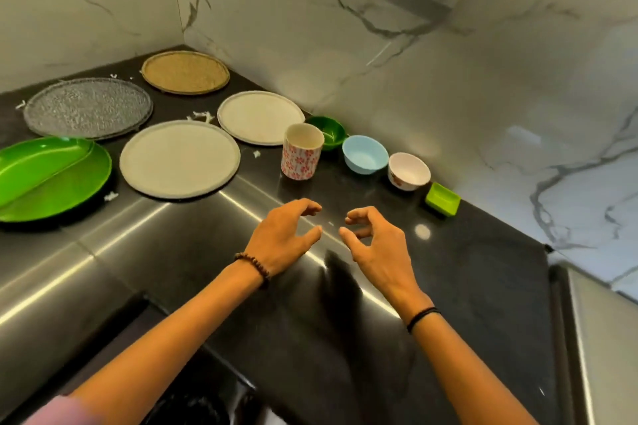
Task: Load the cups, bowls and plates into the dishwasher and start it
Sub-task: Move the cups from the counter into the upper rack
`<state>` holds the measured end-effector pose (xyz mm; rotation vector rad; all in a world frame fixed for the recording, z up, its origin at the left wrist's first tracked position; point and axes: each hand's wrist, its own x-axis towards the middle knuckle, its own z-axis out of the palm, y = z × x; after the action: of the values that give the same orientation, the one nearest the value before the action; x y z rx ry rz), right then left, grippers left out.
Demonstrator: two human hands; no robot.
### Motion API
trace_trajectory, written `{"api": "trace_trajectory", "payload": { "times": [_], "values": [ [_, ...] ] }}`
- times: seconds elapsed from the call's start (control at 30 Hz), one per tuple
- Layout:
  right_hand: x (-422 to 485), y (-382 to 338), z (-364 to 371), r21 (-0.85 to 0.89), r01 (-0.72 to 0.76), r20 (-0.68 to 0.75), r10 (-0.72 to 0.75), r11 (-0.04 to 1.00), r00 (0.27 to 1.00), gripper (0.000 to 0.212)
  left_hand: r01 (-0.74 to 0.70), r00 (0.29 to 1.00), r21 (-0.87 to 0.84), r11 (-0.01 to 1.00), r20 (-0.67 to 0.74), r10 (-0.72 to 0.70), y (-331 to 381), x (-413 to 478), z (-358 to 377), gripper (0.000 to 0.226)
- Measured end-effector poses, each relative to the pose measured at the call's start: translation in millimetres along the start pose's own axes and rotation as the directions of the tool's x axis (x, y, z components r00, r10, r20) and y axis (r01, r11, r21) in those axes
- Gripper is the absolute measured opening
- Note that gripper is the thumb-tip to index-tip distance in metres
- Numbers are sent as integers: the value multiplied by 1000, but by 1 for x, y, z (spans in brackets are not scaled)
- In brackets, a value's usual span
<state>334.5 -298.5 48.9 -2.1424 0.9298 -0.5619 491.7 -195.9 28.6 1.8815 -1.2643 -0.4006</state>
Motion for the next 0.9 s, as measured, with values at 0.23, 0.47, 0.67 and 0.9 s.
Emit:
{"api": "trace_trajectory", "payload": {
  "times": [0.23,0.47,0.67,0.9],
  "values": [
    [98,-9,39,115,-221,233,190,968,954,48,123,980,125,984,-173,-100,-51,77,-20,61],
    [160,-3,67,481,-370,271,267,795,925,65,175,975,-61,983,-126,-182,-67,135,-19,100],
    [173,-13,75,606,-442,295,330,661,897,49,179,975,-93,979,-118,-190,-73,159,-11,106],
    [162,-3,59,640,-514,339,390,571,856,33,119,970,-41,992,-208,-125,-56,146,-7,88]
  ]
}}
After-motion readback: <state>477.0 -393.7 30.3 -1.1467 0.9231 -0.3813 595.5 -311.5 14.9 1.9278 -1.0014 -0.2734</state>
